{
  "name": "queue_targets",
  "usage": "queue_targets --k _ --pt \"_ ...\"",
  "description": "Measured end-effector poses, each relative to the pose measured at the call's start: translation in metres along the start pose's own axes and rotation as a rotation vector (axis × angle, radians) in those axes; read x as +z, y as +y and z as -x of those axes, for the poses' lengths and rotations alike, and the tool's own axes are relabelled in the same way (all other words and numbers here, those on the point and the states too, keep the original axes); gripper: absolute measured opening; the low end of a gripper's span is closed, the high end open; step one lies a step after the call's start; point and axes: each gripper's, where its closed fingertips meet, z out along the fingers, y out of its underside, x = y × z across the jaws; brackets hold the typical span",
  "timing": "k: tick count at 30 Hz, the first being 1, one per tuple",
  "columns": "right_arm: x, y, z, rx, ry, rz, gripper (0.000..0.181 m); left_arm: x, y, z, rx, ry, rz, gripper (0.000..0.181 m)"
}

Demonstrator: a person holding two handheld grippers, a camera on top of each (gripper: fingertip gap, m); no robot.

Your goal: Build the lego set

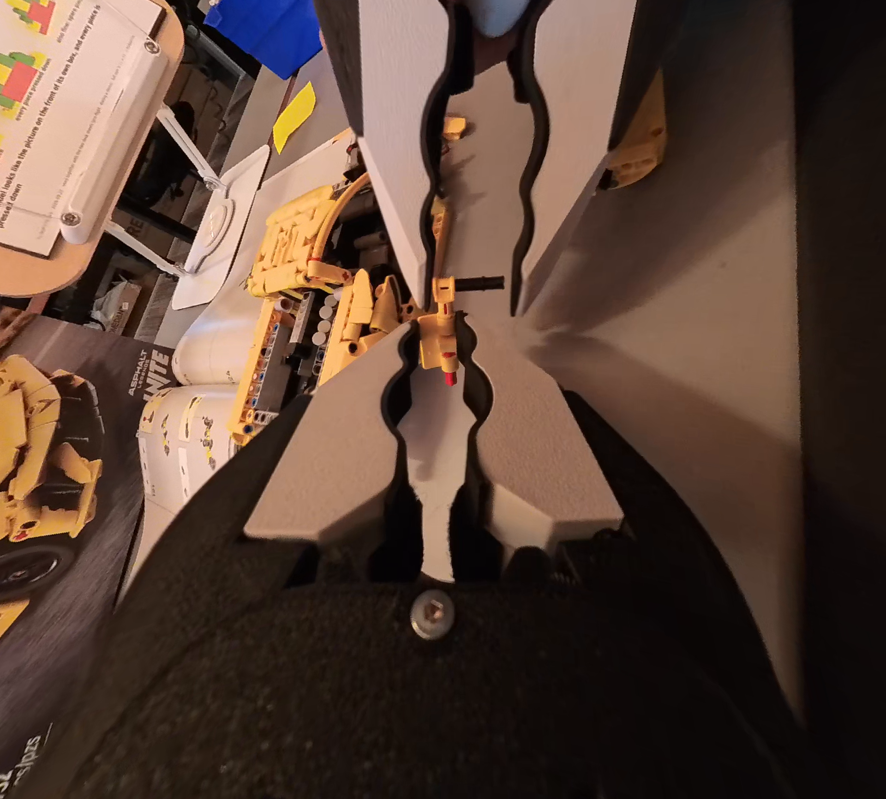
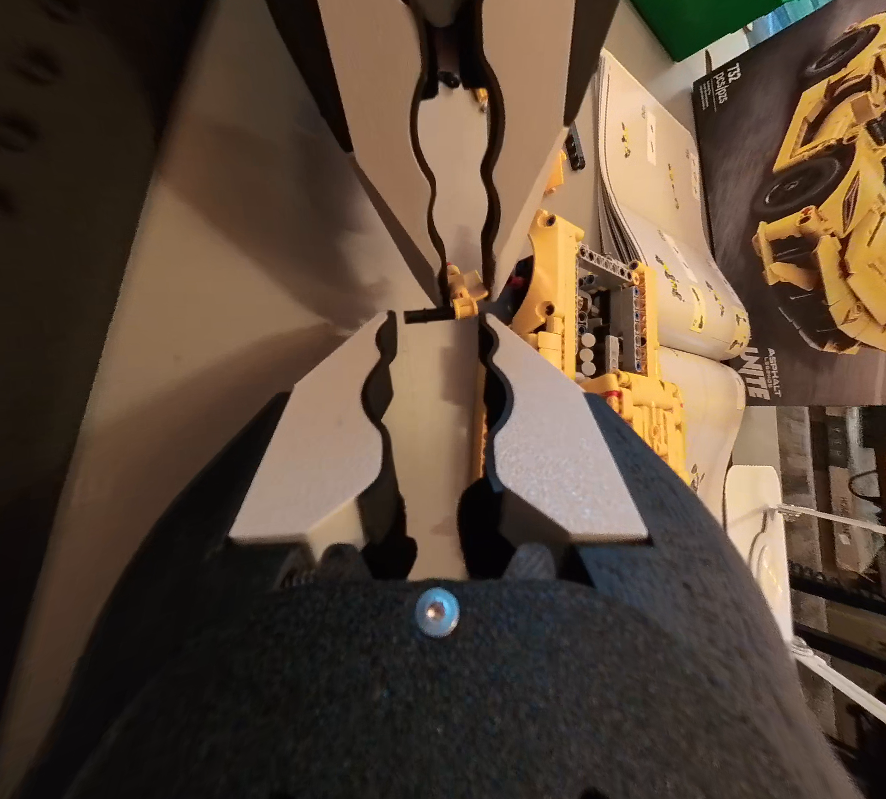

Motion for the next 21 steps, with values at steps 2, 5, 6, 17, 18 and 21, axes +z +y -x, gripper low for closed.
queue_targets --k 2,5,6,17,18,21 --pt "0.000 0.000 0.000 -0.010 0.007 0.007 0.028 0.000 0.000 -0.001 0.006 0.002 0.003 0.014" --pt "0.001 0.002 0.002 0.005 -0.018 0.025 0.028 0.001 0.000 -0.003 0.003 0.012 0.005 0.014" --pt "0.000 0.001 0.003 0.019 -0.039 0.032 0.028 0.001 -0.001 -0.004 0.006 0.013 0.004 0.014" --pt "0.000 0.000 0.007 0.017 -0.079 0.020 0.022 0.002 -0.002 -0.011 0.071 0.009 0.012 0.014" --pt "0.000 0.000 0.006 0.028 -0.075 0.019 0.023 0.002 -0.001 -0.009 0.067 0.004 0.013 0.014" --pt "0.002 0.001 0.000 0.063 -0.054 0.019 0.024 0.002 0.000 -0.003 0.037 -0.005 0.015 0.014"
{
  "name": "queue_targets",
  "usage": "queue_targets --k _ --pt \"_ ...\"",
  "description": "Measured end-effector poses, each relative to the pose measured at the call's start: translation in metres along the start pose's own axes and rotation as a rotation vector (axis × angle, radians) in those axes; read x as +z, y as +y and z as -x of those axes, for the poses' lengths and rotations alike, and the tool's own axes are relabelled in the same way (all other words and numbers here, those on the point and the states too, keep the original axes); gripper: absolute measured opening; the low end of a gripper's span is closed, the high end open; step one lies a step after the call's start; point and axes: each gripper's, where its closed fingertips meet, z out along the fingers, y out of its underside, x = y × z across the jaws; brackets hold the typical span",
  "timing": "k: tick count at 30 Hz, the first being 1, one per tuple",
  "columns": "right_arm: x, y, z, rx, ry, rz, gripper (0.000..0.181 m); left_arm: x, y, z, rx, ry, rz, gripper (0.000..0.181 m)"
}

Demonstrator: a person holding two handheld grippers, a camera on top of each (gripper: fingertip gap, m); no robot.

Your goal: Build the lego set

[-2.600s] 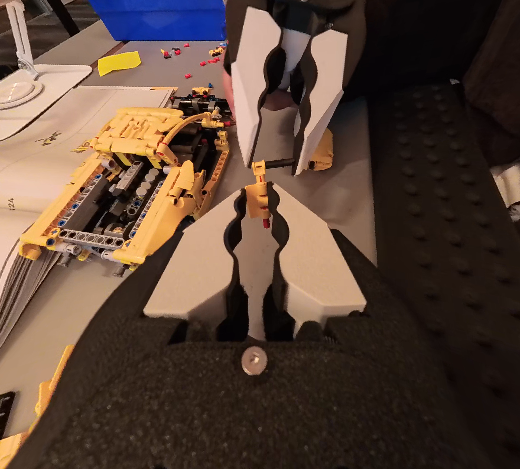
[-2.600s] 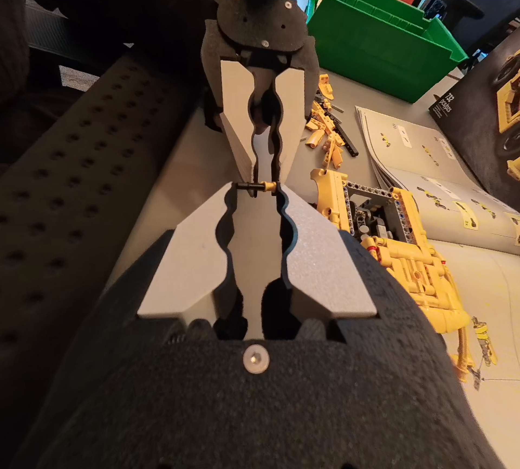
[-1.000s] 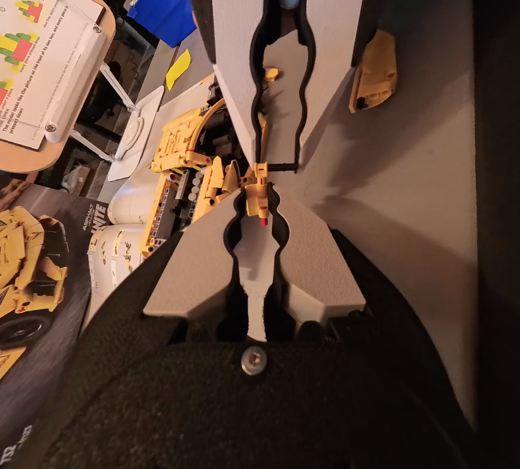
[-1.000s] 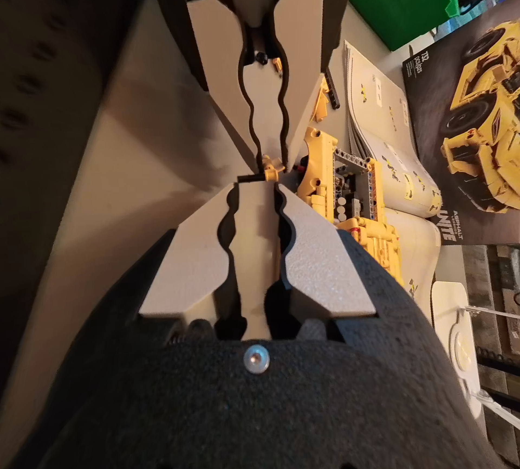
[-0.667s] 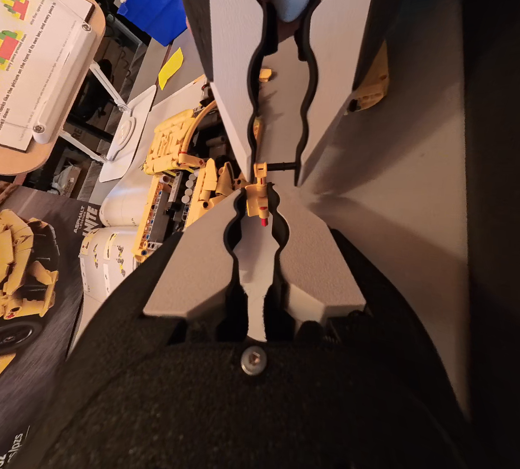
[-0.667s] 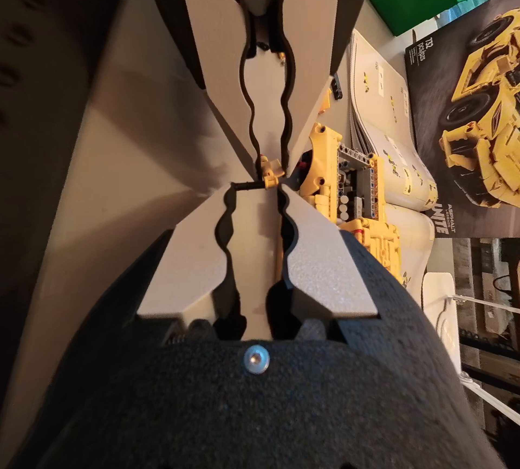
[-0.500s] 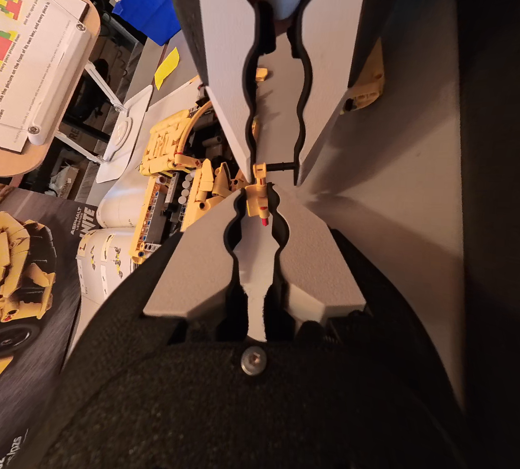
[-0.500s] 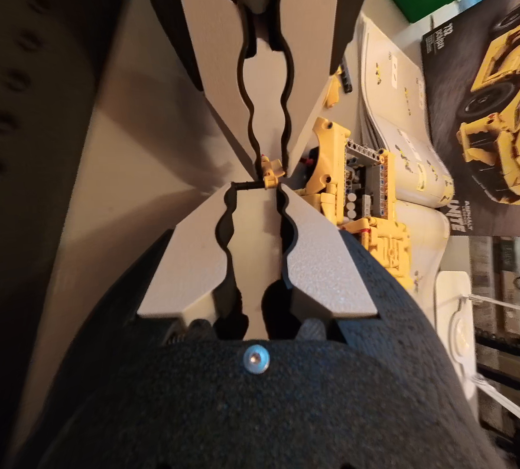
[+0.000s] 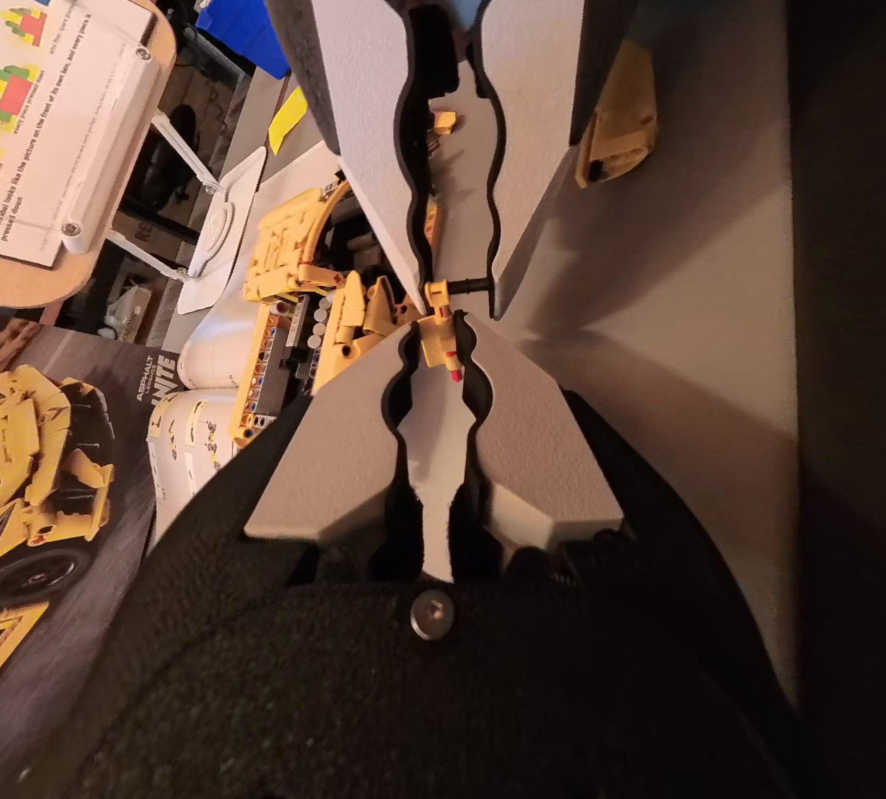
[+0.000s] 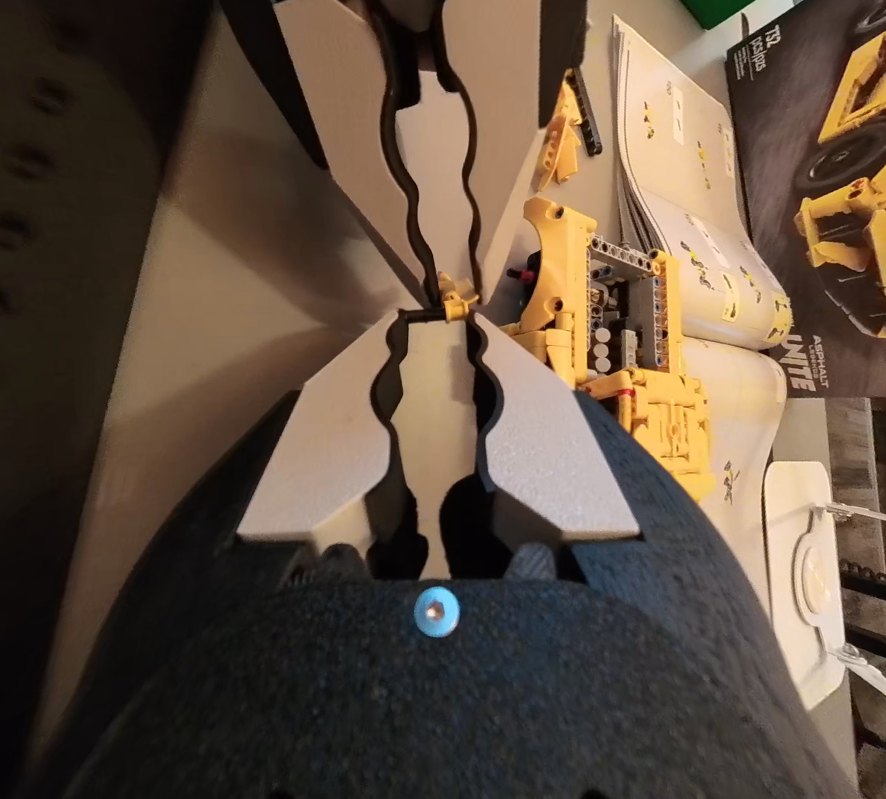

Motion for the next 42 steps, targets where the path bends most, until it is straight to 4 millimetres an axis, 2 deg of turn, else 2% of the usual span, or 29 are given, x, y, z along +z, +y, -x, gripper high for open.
queue_targets --k 14,24,25,28,33,39,40,42 --pt "0.001 0.002 0.001 0.003 -0.004 0.011 0.023 0.001 0.001 -0.001 0.001 0.005 0.006 0.014" --pt "0.000 0.000 0.005 -0.016 -0.013 0.005 0.020 0.001 -0.001 -0.001 0.070 -0.029 0.015 0.014" --pt "0.000 0.002 0.011 -0.030 -0.050 0.018 0.000 0.000 -0.003 0.002 0.078 -0.050 0.007 0.015" --pt "0.004 -0.004 0.020 -0.050 -0.077 -0.001 0.000 0.000 -0.008 -0.002 0.137 -0.053 -0.004 0.014" --pt "0.003 -0.003 0.014 0.021 -0.083 -0.005 0.000 -0.001 -0.003 0.002 0.073 -0.037 -0.001 0.014" --pt "0.006 0.009 0.015 0.008 -0.089 0.074 0.003 0.003 0.004 -0.004 0.060 0.008 0.033 0.014" --pt "0.006 0.010 0.011 -0.006 -0.051 0.084 0.009 0.003 0.007 -0.006 0.065 0.016 0.046 0.014" --pt "-0.001 0.013 -0.007 -0.065 0.079 0.078 0.007 0.005 0.015 -0.009 0.106 0.015 0.084 0.014"
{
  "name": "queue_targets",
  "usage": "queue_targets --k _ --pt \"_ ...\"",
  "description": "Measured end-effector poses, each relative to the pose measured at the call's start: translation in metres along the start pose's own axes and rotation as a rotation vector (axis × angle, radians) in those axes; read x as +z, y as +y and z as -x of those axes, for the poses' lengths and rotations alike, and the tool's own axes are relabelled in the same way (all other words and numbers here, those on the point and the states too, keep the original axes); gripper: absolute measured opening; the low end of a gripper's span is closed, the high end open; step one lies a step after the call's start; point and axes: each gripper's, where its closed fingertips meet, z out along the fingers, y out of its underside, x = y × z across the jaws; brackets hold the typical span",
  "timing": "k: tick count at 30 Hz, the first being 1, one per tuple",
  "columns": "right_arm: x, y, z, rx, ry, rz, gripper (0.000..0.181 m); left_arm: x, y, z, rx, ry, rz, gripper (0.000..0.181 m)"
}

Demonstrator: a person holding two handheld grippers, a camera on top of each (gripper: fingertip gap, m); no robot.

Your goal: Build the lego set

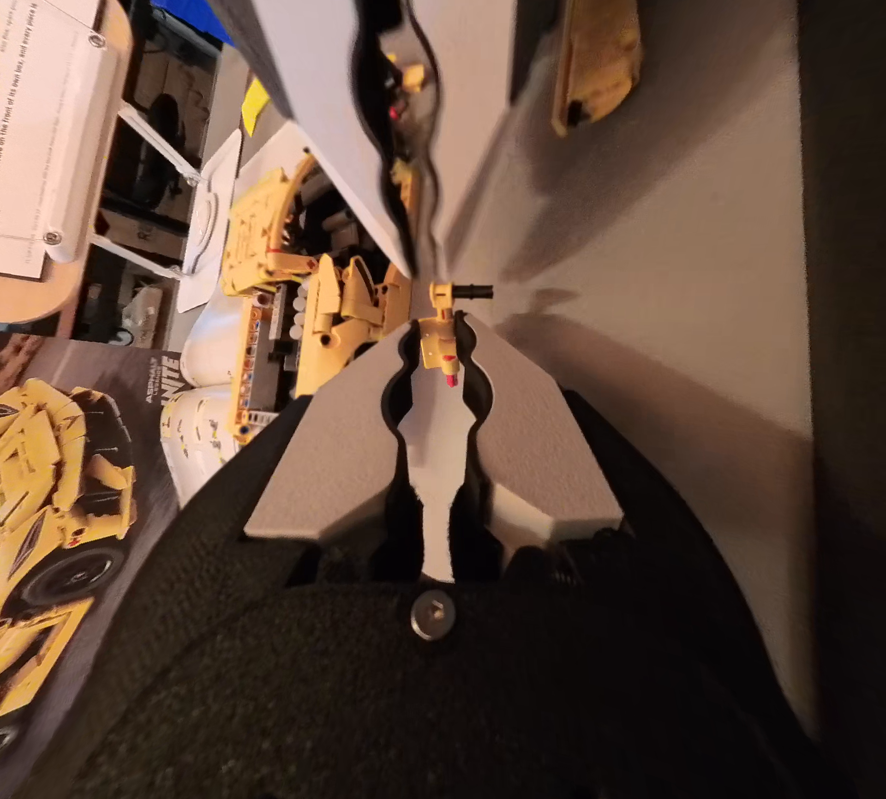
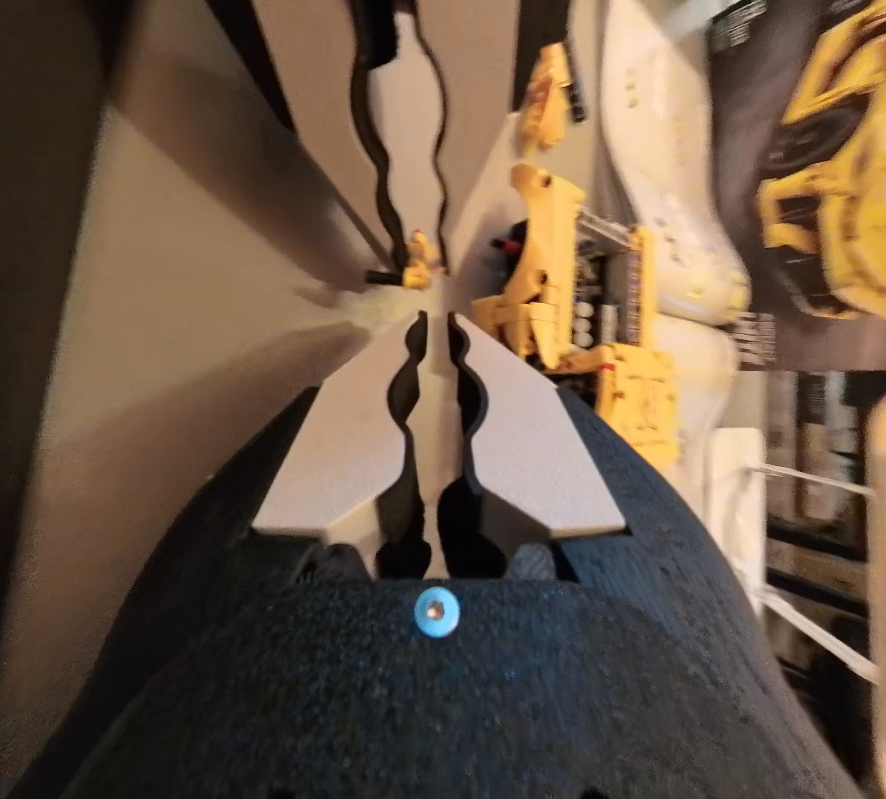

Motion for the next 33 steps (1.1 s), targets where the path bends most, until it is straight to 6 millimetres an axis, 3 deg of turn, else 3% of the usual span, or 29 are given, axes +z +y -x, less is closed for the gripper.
queue_targets --k 2,5,10,15,21,33 --pt "-0.007 -0.004 -0.009 0.000 0.053 -0.053 0.006 0.000 -0.001 0.002 0.003 -0.015 -0.004 0.014" --pt "-0.014 -0.018 -0.002 0.158 -0.066 -0.197 0.021 -0.008 -0.011 0.018 -0.111 -0.049 -0.088 0.014" --pt "-0.042 -0.046 -0.026 0.454 -0.161 -0.575 0.030 -0.041 -0.052 0.046 -0.382 -0.049 -0.416 0.014" --pt "-0.061 -0.068 -0.031 0.512 -0.183 -0.773 0.031 -0.056 -0.066 0.061 -0.543 -0.028 -0.563 0.014" --pt "-0.081 -0.078 -0.045 0.597 -0.204 -0.942 0.028 -0.059 -0.072 0.064 -0.565 -0.054 -0.593 0.014" --pt "-0.083 -0.081 -0.041 0.636 -0.324 -1.002 0.022 -0.058 -0.083 0.066 -0.581 -0.077 -0.610 0.014"
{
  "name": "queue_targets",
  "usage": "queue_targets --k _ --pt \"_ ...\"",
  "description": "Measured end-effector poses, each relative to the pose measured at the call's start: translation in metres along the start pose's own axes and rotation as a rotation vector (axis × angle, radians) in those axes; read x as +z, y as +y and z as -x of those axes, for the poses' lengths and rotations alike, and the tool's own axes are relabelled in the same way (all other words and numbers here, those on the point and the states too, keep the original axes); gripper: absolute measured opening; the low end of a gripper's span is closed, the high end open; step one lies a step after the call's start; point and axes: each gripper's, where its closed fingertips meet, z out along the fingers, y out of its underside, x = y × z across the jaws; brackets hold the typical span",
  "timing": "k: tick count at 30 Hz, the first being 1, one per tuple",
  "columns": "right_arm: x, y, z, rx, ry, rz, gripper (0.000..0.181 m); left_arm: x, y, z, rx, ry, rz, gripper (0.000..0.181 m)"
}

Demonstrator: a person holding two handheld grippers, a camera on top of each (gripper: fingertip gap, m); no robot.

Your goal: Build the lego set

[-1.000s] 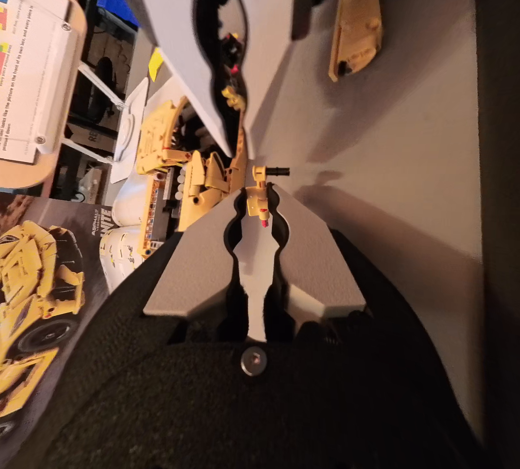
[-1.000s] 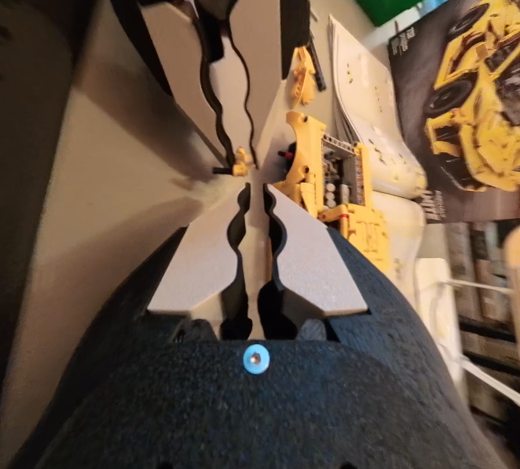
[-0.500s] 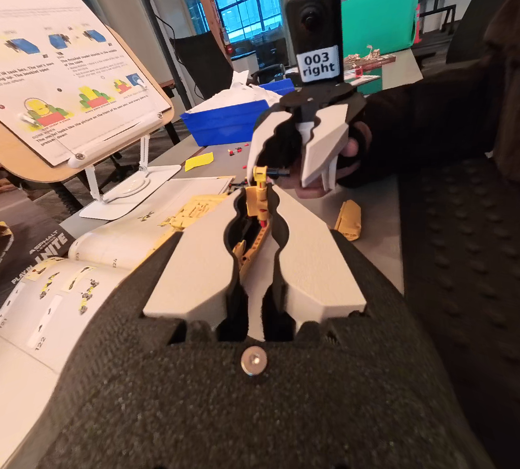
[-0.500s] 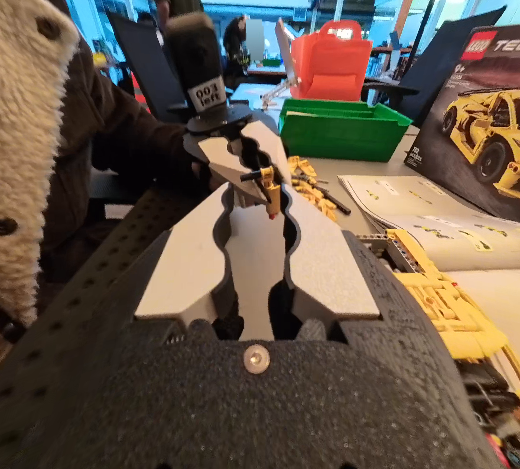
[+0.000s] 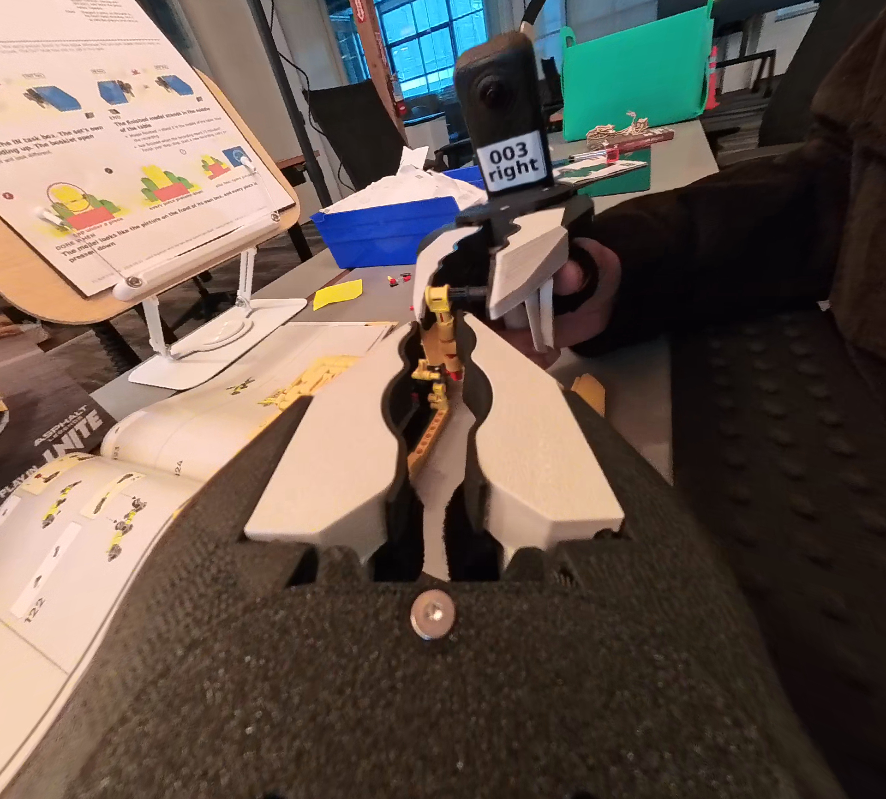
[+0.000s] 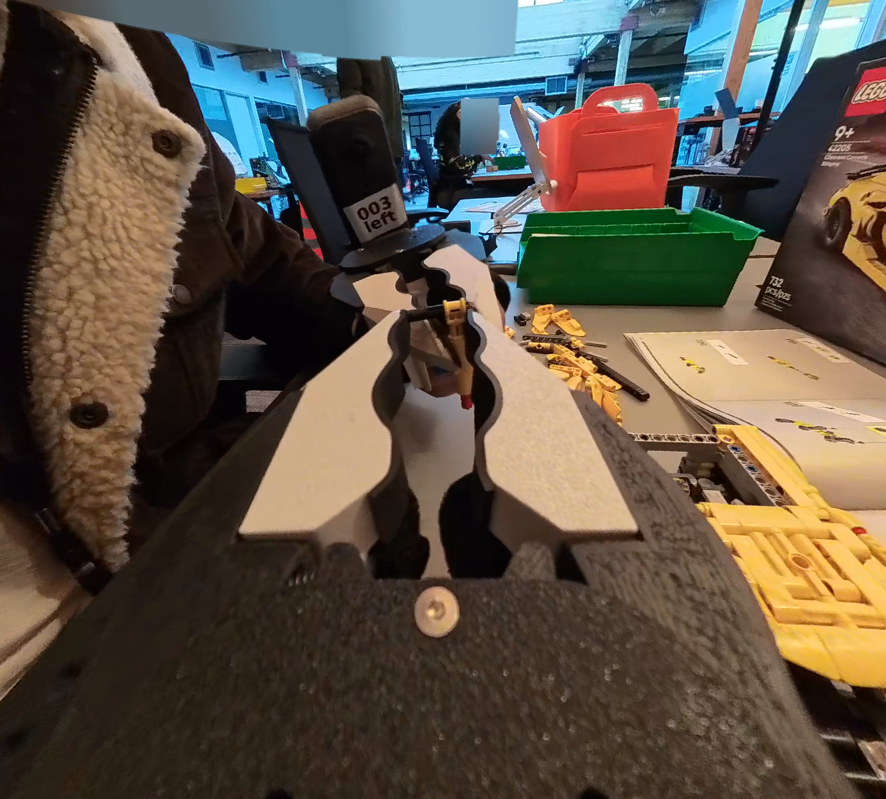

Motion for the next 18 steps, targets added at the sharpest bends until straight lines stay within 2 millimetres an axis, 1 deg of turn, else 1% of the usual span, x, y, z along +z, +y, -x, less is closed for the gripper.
queue_targets --k 6,9,11,14,15,16,18 --pt "0.0011 -0.0025 0.0011 0.010 -0.001 -0.035 0.021 -0.0015 -0.0032 -0.0003 0.056 -0.032 -0.005 0.014" --pt "0.0007 -0.0043 0.0018 0.028 -0.010 -0.060 0.019 -0.0015 -0.0047 -0.0003 0.052 -0.033 -0.014 0.014" --pt "0.0003 -0.0055 0.0006 0.000 -0.003 -0.056 0.020 -0.0007 -0.0046 0.0010 -0.017 -0.006 -0.029 0.014" --pt "-0.0017 -0.0065 -0.0018 0.024 -0.002 -0.062 0.020 -0.0003 -0.0039 0.0013 -0.201 0.084 -0.034 0.016" --pt "-0.0026 -0.0089 -0.0021 0.032 -0.002 -0.080 0.020 -0.0002 -0.0041 0.0002 -0.245 0.111 -0.037 0.020" --pt "-0.0028 -0.0089 -0.0025 0.034 -0.003 -0.082 0.020 0.0001 -0.0033 -0.0010 -0.278 0.131 -0.035 0.024" --pt "-0.0022 -0.0080 -0.0018 0.045 -0.015 -0.084 0.020 0.0004 -0.0029 -0.0022 -0.301 0.148 -0.036 0.023"
